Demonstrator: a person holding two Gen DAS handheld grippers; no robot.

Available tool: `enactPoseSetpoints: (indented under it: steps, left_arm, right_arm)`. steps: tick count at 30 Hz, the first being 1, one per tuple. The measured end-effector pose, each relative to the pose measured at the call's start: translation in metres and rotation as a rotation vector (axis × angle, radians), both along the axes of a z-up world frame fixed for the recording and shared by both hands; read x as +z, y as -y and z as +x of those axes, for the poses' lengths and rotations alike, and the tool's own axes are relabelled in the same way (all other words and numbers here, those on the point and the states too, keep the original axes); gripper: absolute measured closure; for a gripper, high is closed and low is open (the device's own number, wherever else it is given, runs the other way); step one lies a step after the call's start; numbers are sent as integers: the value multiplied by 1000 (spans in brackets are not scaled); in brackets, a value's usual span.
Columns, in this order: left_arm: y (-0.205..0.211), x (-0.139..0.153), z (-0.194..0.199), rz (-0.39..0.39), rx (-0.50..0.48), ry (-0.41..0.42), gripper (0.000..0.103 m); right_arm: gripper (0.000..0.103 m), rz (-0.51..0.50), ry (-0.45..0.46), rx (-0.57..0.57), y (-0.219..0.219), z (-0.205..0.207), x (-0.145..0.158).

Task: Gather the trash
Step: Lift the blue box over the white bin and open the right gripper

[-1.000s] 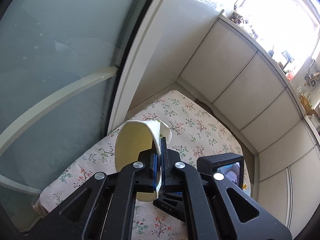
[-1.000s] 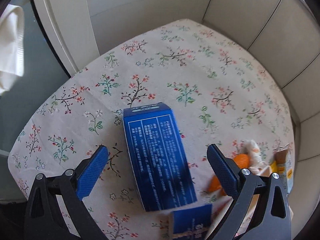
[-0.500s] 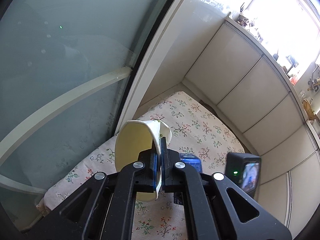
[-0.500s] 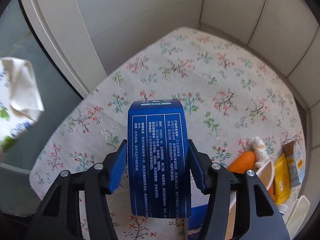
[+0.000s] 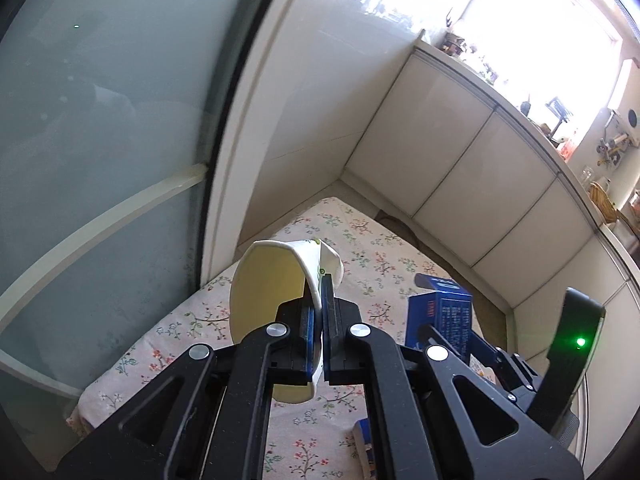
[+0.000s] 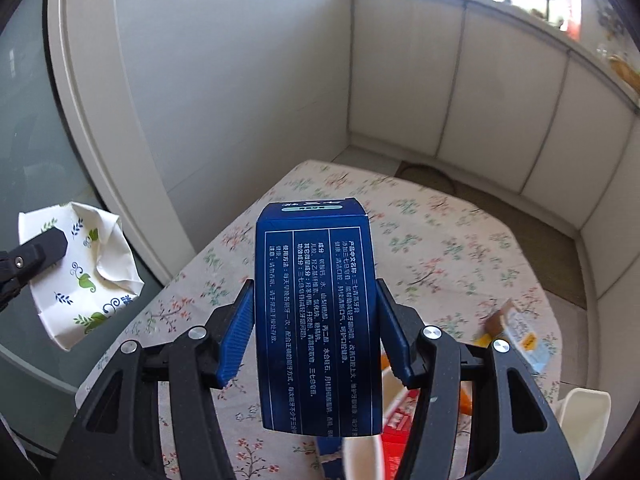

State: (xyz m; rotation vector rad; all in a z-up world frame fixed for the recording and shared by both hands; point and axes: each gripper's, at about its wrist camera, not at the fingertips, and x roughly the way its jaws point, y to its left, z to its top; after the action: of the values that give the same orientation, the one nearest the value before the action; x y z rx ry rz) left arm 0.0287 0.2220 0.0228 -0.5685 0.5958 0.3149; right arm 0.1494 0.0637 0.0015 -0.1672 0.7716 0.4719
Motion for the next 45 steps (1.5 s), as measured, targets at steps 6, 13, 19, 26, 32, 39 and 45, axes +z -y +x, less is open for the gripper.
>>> enactPoseSetpoints:
  steps: [6,13,19,26,32,39,45]
  left_arm:
    - [32,13,6,22,-61,41,101]
    - [70,26,17,60,-129,72,101]
    - [97,29,23,75,-178,91,101]
    - [126,29,30,89,-237,101,101]
    - [146,28,36,86,-281,104,101]
    - [176,24,43,96,-340,102,101]
    - [208,16,52,105,-403,88,101]
  right_arm:
    - [46,32,106,-90,42,-12,19]
    - [46,37,210,-171,85,-25,35]
    - [46,39,274,-237,117,-35,47]
    - [46,45,316,-312,154,-36,52]
    - [46,45,343,-383,188,-46,51]
    - [46,41,371,-489,238,-51,49]
    - [46,13,379,-603,288,-55,39]
